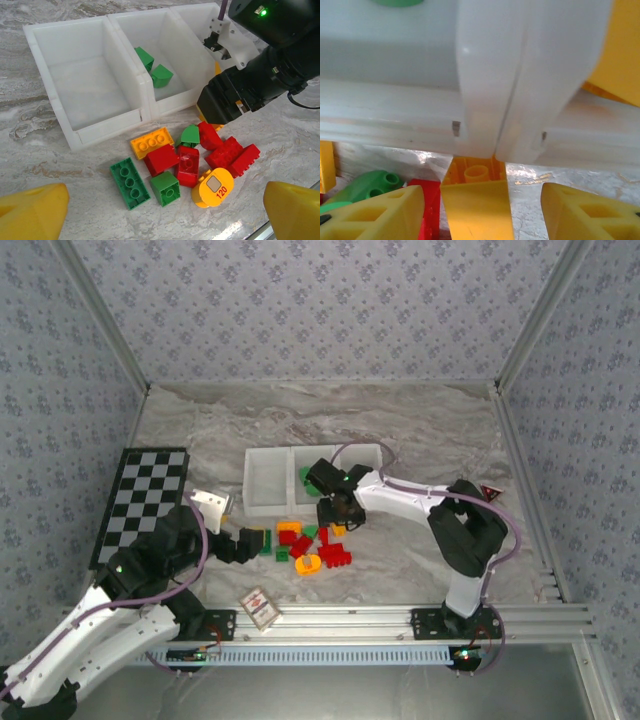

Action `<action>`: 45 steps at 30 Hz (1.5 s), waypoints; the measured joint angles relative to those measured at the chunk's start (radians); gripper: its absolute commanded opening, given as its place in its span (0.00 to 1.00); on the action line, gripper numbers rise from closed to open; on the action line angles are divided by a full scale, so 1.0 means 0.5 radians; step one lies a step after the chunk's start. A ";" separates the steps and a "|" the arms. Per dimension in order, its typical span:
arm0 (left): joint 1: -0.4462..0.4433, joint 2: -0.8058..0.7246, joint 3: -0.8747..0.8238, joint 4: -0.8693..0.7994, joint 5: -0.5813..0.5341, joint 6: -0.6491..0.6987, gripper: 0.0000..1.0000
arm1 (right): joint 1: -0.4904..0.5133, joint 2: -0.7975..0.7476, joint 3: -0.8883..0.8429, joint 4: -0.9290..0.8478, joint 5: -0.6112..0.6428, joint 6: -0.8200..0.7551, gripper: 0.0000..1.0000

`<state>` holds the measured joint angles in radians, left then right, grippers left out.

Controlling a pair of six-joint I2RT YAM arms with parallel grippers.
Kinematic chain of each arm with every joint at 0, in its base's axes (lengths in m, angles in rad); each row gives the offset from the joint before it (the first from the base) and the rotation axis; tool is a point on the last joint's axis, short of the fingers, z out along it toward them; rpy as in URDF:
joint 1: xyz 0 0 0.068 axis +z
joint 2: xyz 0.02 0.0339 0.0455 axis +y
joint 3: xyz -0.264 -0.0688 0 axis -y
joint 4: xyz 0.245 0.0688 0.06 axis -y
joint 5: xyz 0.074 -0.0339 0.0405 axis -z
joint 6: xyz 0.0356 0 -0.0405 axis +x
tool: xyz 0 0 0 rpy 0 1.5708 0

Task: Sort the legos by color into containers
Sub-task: Pick up the lego from the center of the table.

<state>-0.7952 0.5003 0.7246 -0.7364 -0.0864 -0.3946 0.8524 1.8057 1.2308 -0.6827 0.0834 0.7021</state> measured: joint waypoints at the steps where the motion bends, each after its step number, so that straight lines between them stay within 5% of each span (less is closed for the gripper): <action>1: 0.000 0.000 0.000 0.000 0.000 0.001 1.00 | 0.000 0.009 0.009 0.000 -0.004 -0.007 0.63; 35: 0.000 0.000 -0.001 0.000 0.000 0.000 1.00 | -0.005 0.080 0.034 -0.052 0.016 -0.053 0.38; 45: 0.000 0.000 -0.001 0.000 0.000 0.000 1.00 | -0.004 -0.155 0.069 -0.232 0.064 -0.084 0.37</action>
<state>-0.7952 0.5003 0.7242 -0.7364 -0.0864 -0.3946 0.8505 1.7283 1.2652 -0.7986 0.1154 0.6601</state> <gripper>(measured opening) 0.997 0.373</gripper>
